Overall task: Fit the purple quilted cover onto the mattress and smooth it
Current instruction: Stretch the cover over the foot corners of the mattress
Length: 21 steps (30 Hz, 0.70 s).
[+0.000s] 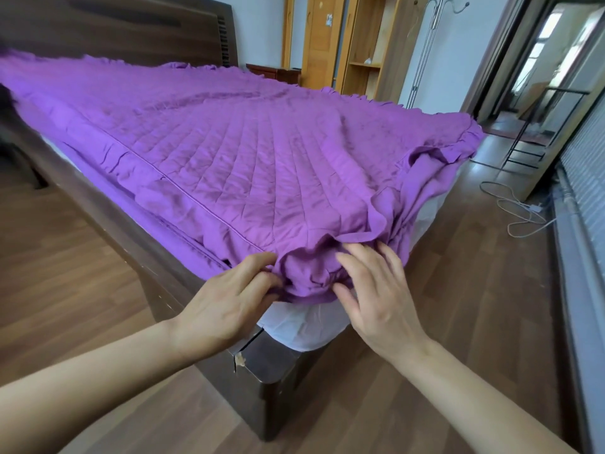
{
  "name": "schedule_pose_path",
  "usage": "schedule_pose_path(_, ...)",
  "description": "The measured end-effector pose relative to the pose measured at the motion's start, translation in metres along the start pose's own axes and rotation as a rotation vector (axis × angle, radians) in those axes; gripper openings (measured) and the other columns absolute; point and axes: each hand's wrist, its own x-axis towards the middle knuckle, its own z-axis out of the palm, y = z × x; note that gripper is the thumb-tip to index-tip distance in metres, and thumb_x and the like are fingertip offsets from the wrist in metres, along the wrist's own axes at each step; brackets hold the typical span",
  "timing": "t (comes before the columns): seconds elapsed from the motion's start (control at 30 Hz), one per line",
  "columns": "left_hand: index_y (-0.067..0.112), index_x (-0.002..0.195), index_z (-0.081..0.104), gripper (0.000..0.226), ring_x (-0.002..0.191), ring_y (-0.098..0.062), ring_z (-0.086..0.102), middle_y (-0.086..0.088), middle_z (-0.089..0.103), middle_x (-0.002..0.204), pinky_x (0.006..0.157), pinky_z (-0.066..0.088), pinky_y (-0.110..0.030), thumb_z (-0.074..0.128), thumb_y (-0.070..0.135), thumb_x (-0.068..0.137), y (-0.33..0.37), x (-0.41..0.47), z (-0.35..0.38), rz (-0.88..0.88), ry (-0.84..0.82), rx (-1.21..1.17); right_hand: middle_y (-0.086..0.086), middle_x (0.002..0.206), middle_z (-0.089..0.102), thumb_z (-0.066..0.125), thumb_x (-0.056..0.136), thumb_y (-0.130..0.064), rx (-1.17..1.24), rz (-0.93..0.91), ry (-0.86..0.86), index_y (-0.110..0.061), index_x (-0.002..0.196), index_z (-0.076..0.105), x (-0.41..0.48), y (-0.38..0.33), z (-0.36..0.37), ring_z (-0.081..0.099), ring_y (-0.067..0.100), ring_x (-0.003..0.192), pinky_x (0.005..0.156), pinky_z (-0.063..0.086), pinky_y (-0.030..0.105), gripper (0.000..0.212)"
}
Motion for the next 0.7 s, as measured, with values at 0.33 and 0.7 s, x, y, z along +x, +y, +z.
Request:
schedule_pose_path(0.33, 0.026, 0.099, 0.057, 0.021, 0.082, -0.013, 0.045, 0.017, 0.056, 0.109, 0.040, 0.044, -0.029, 0.041, 0.038, 0.097, 0.009, 0.021, 0.004, -0.156, 0.090, 0.004, 0.009, 0.100, 0.060, 0.064, 0.081, -0.015, -0.097, 0.012, -0.100, -0.003, 0.125, 0.054, 0.010, 0.023, -0.010, 0.052, 0.027, 0.107, 0.110, 0.027, 0.050, 0.047)
schedule_pose_path(0.7, 0.017, 0.111, 0.061, 0.037, 0.076, -0.024, 0.059, -0.007, 0.062, 0.113, 0.046, 0.045, -0.030, 0.058, -0.003, 0.080, 0.003, -0.015, 0.021, 0.216, -0.070, 0.100, 0.004, 0.064, 0.050, 0.055, 0.079, 0.009, -0.188, -0.150, -0.132, -0.008, 0.075, 0.067, -0.059, 0.030, -0.002, 0.051, 0.024, 0.061, 0.108, 0.035, 0.044, 0.021)
